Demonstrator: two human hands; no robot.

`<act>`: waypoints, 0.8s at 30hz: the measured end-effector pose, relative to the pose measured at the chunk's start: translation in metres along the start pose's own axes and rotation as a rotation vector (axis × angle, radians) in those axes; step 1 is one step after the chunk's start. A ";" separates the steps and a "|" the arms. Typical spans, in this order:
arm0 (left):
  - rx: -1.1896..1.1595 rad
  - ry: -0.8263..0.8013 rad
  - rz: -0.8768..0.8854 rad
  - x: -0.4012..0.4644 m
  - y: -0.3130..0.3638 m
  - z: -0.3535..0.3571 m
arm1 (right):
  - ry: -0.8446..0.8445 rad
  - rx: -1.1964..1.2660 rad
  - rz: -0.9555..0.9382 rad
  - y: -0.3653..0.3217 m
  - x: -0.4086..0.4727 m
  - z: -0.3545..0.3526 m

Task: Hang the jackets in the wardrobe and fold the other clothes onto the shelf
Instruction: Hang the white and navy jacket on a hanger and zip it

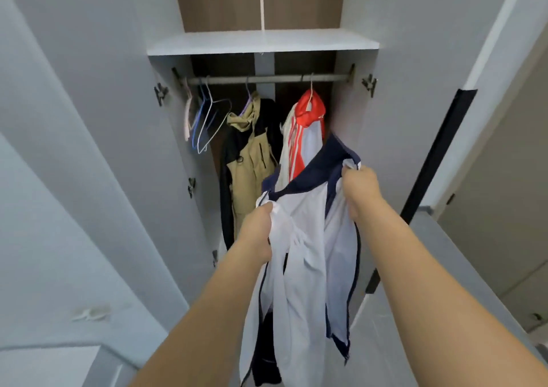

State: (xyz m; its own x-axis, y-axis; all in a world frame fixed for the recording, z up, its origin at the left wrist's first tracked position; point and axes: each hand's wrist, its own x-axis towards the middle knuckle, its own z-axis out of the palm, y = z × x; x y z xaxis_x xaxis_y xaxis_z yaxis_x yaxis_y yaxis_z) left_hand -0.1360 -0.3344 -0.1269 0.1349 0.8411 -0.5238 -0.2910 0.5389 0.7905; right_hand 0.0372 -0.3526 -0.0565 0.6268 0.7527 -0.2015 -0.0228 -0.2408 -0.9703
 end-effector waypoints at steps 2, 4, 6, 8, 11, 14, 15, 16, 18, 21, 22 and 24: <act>-0.006 0.005 -0.007 0.015 0.022 -0.009 | -0.062 -0.046 -0.097 -0.024 0.011 0.030; 0.013 0.019 -0.014 0.032 0.037 -0.015 | -0.203 -0.055 -0.212 -0.044 0.022 0.058; 0.065 0.040 -0.009 0.053 0.049 -0.020 | -0.322 -0.107 -0.303 -0.057 0.035 0.083; 0.114 0.077 0.008 0.075 0.062 -0.024 | -0.356 -0.199 -0.466 -0.065 0.049 0.105; 0.258 0.179 0.021 0.112 0.081 -0.032 | -0.246 -0.330 -0.702 -0.079 0.075 0.131; 0.477 0.200 0.111 0.145 0.101 -0.038 | -0.117 -0.345 -0.786 -0.095 0.108 0.154; 0.551 0.214 0.154 0.156 0.109 -0.038 | -0.111 -0.304 -0.783 -0.100 0.119 0.162; 0.600 0.243 0.200 0.165 0.117 -0.039 | -0.114 -0.261 -0.771 -0.105 0.130 0.171; 0.623 0.346 0.311 0.189 0.138 -0.038 | -0.120 -0.240 -0.719 -0.112 0.151 0.187; 0.694 0.454 0.444 0.233 0.188 -0.036 | -0.115 -0.346 -0.691 -0.119 0.183 0.213; 0.752 0.447 0.470 0.250 0.208 -0.034 | -0.113 -0.390 -0.703 -0.121 0.194 0.221; 0.894 0.443 0.496 0.290 0.249 -0.030 | -0.140 -0.450 -0.723 -0.120 0.214 0.236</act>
State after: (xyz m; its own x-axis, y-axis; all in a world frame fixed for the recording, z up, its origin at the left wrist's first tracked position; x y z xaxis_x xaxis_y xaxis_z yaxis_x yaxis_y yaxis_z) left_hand -0.1973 0.0426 -0.0915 -0.2091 0.9778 -0.0122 0.5920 0.1365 0.7943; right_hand -0.0098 -0.0185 -0.0146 0.2663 0.8762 0.4017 0.6736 0.1289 -0.7277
